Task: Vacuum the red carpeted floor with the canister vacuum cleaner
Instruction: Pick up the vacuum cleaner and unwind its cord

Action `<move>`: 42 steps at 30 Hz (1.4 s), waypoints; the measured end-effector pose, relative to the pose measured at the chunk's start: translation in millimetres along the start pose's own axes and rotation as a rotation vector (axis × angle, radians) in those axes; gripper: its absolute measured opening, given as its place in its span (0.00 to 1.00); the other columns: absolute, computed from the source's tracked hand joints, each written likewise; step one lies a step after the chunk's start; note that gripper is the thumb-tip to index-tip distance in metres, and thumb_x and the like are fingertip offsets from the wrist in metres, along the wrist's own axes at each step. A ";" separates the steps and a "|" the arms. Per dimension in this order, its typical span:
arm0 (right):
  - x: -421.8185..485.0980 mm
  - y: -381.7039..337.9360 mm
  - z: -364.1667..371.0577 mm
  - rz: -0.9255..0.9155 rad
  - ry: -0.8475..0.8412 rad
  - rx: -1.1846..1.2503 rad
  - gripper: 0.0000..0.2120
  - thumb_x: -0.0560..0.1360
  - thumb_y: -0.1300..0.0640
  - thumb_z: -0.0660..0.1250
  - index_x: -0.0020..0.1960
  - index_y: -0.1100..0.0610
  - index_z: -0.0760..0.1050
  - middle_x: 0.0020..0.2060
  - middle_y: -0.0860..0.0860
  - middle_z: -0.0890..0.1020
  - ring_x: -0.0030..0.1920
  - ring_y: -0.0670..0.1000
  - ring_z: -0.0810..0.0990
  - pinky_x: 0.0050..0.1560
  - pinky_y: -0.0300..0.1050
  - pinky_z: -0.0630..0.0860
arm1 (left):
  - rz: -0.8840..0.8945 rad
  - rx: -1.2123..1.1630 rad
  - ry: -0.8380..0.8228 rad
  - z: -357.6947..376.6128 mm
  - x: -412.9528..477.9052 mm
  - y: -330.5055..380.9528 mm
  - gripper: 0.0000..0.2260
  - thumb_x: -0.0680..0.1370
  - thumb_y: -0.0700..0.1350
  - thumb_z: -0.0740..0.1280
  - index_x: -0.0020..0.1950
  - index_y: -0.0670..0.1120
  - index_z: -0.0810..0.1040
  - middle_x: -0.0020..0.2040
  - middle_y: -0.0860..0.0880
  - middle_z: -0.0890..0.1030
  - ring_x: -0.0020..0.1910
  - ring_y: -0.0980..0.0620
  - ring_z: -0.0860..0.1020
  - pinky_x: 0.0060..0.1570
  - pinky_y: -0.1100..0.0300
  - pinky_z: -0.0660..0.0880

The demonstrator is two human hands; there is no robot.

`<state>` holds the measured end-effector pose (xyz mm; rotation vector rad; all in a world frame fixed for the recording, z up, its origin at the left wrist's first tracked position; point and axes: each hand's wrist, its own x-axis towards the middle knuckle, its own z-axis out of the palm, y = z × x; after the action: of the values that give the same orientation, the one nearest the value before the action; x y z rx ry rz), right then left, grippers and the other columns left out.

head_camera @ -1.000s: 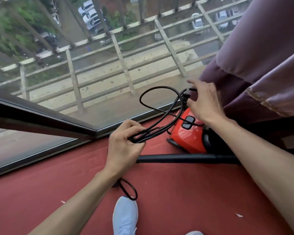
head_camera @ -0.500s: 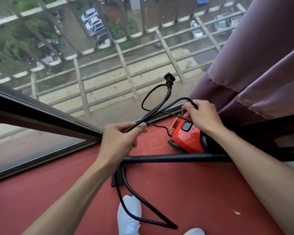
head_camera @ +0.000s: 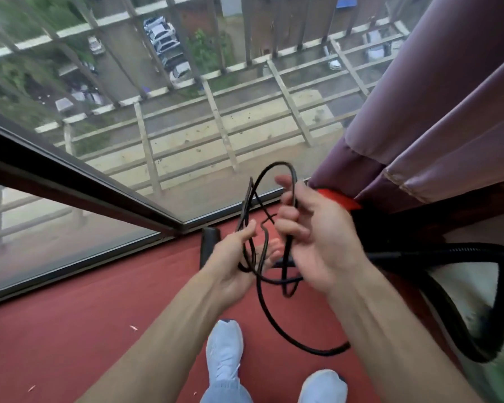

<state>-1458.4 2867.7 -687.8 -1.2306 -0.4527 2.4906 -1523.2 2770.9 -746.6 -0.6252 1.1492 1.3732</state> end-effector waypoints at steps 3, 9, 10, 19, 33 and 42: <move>-12.4 1.7 -4.9 0.141 0.074 0.270 0.13 0.84 0.59 0.55 0.49 0.62 0.76 0.31 0.49 0.66 0.18 0.41 0.60 0.21 0.33 0.55 | -0.014 -0.075 0.021 3.2 2.4 -5.4 0.11 0.81 0.53 0.62 0.51 0.46 0.73 0.37 0.41 0.82 0.32 0.48 0.82 0.31 0.56 0.82; -6.2 13.6 -25.4 0.159 0.341 0.357 0.10 0.83 0.63 0.58 0.43 0.63 0.69 0.34 0.54 0.68 0.18 0.43 0.65 0.14 0.31 0.59 | 0.011 -0.144 -0.102 28.2 -7.9 -12.0 0.23 0.70 0.62 0.70 0.47 0.47 0.65 0.42 0.41 0.81 0.29 0.50 0.81 0.28 0.60 0.79; -4.1 20.0 -26.9 0.126 0.383 0.298 0.08 0.82 0.65 0.60 0.44 0.64 0.70 0.34 0.55 0.70 0.20 0.45 0.68 0.16 0.32 0.64 | 0.014 -0.086 -0.116 30.8 -6.7 -14.7 0.24 0.66 0.64 0.72 0.46 0.47 0.67 0.37 0.45 0.79 0.27 0.54 0.78 0.29 0.63 0.77; 3.8 26.2 -52.6 -0.072 0.446 -0.943 0.07 0.73 0.63 0.66 0.40 0.57 0.83 0.38 0.54 0.86 0.44 0.55 0.85 0.44 0.53 0.83 | -0.024 0.358 -0.144 36.0 -1.6 -31.0 0.16 0.69 0.59 0.72 0.46 0.48 0.83 0.42 0.46 0.83 0.35 0.50 0.79 0.27 0.63 0.73; 49.4 -69.4 -217.4 -0.127 0.449 -2.503 0.25 0.74 0.56 0.68 0.70 0.52 0.68 0.65 0.51 0.74 0.67 0.54 0.69 0.69 0.50 0.64 | -0.060 0.041 0.036 56.4 56.3 -67.0 0.11 0.80 0.43 0.65 0.38 0.44 0.70 0.22 0.52 0.64 0.16 0.61 0.59 0.12 0.70 0.53; 66.7 -72.1 -265.8 -0.165 0.411 -2.671 0.18 0.76 0.52 0.68 0.64 0.51 0.72 0.56 0.52 0.78 0.60 0.54 0.74 0.64 0.51 0.64 | 0.118 0.936 0.126 85.7 109.1 -74.6 0.08 0.74 0.37 0.71 0.38 0.39 0.75 0.33 0.43 0.77 0.18 0.54 0.71 0.16 0.68 0.61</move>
<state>-1272.1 2996.7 -857.9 -1.4600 -3.4635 -0.1525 -1449.4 2881.1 -831.6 0.0394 1.7637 0.7442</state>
